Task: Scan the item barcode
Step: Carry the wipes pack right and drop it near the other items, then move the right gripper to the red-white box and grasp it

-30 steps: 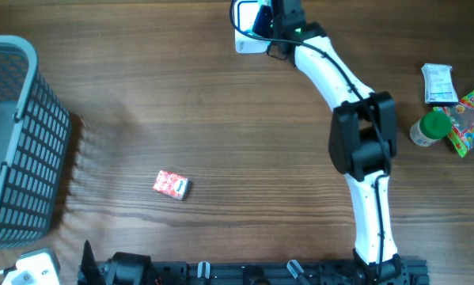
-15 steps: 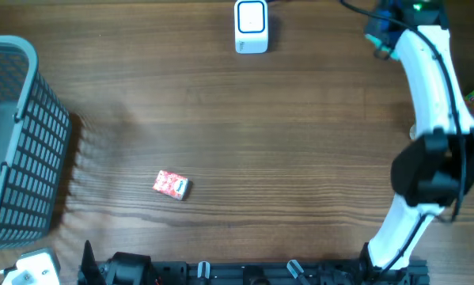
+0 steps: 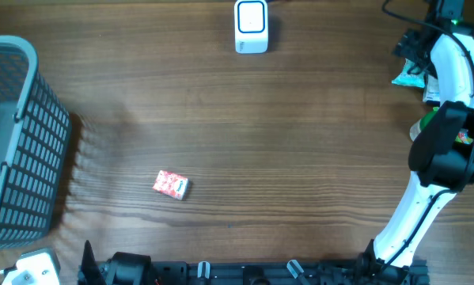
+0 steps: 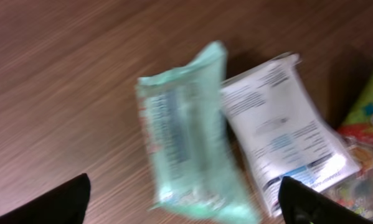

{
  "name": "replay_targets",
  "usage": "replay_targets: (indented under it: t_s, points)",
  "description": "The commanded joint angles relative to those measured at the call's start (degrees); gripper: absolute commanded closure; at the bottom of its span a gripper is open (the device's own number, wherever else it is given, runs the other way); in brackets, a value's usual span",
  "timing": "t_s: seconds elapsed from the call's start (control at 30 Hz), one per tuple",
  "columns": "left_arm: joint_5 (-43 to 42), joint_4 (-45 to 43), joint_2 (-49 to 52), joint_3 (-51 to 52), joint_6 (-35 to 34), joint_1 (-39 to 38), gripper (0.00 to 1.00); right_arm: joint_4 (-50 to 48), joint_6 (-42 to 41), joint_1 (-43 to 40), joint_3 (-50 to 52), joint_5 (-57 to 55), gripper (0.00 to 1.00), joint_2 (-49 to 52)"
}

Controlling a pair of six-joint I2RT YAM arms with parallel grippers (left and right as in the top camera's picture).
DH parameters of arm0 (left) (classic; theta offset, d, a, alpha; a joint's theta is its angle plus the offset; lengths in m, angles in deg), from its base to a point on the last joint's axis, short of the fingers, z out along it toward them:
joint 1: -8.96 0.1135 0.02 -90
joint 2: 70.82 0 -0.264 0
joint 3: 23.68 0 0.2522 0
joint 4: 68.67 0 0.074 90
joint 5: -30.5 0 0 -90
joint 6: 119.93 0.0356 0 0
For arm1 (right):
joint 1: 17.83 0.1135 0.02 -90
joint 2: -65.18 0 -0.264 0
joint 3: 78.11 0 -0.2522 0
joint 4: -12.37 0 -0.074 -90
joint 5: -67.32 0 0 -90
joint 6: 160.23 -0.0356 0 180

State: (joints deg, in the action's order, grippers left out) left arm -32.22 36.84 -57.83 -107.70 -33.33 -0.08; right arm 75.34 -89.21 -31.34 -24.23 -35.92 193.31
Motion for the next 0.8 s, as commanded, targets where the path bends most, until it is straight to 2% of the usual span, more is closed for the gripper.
replay_targets:
  t_s: [0.0,0.07,0.17,0.2,0.43,0.53,0.63,0.77]
  points:
    - [-0.26,-0.11,-0.57,0.09,-0.50,0.15,0.00,4.63,0.85,7.28,-2.34,12.57,0.00,-8.66]
    - [-0.26,-0.11,-0.59,0.09,-0.50,0.15,0.00,9.33,3.82,12.83,-2.34,26.29,0.00,-11.15]
    - [-0.26,-0.11,-0.57,0.09,-0.48,0.15,0.00,14.62,14.99,22.67,-1.44,47.30,0.00,-10.97]
    - [-0.26,-0.11,-0.59,0.09,-0.50,0.15,0.00,14.99,15.82,26.10,-0.26,49.44,0.00,-10.82]
    - [-0.26,-0.11,-0.59,0.09,-0.50,0.15,0.00,9.88,21.77,48.74,8.59,46.56,0.01,-6.69]
    - [-0.26,-0.11,-0.57,0.09,-0.50,0.15,0.00,2.93,21.75,54.31,11.19,46.51,0.12,-5.03]
    - [-0.26,-0.11,-0.59,0.09,-0.50,0.15,0.00,-3.06,18.36,59.69,12.63,46.69,0.13,-0.98]
    - [-0.26,-0.11,-0.59,0.09,-0.50,0.15,0.00,-6.16,18.29,64.46,12.63,49.05,0.12,3.65]
